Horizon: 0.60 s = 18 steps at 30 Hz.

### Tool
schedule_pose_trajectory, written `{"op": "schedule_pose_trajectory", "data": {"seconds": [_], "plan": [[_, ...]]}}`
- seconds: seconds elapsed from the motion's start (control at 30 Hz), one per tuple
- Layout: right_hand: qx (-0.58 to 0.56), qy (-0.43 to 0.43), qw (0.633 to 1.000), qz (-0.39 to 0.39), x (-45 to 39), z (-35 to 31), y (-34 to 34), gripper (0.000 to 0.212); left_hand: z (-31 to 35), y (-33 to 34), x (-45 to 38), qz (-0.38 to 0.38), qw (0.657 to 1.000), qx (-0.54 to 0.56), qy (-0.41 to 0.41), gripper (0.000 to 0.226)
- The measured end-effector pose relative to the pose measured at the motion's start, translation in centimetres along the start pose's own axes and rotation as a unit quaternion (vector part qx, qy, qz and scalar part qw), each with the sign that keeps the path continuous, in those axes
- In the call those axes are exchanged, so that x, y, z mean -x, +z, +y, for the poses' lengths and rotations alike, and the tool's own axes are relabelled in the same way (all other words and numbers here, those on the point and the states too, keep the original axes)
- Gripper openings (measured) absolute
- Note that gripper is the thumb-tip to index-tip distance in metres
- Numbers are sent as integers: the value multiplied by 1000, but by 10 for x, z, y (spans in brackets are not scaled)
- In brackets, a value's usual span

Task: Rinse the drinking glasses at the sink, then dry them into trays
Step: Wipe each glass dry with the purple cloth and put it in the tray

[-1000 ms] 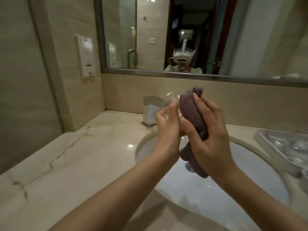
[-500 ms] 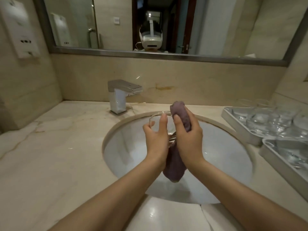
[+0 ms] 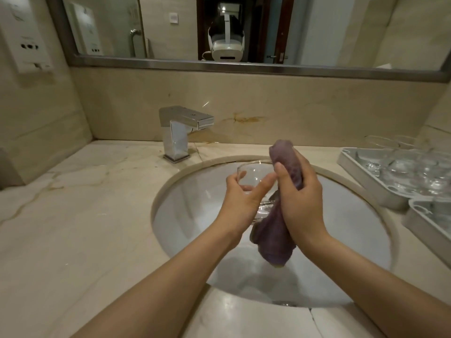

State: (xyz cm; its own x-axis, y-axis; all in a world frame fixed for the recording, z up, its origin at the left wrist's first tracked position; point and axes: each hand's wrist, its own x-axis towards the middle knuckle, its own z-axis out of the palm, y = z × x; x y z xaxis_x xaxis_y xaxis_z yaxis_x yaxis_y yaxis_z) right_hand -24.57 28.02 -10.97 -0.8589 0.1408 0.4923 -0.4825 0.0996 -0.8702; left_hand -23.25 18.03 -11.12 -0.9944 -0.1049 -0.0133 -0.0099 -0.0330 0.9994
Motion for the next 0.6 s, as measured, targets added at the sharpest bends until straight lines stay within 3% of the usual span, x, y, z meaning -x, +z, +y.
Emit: {"op": "schedule_pose_trajectory", "data": {"seconds": [0.13,0.27,0.47,0.6], "plan": [[72,-102,992,-22,16,5,13,48,-3,-5,-3,41,997,60,-5,84],[100,-97,990,-17,19,13,23,53,-3,-1,1,73,990,114,-33,53],[-50,44,998,23,4,1,13,30,4,8,8,58,990,131,-7,41],[-181,195,964,-2,-3,-4,6,14,1,10,7,33,988,152,-16,41]]}}
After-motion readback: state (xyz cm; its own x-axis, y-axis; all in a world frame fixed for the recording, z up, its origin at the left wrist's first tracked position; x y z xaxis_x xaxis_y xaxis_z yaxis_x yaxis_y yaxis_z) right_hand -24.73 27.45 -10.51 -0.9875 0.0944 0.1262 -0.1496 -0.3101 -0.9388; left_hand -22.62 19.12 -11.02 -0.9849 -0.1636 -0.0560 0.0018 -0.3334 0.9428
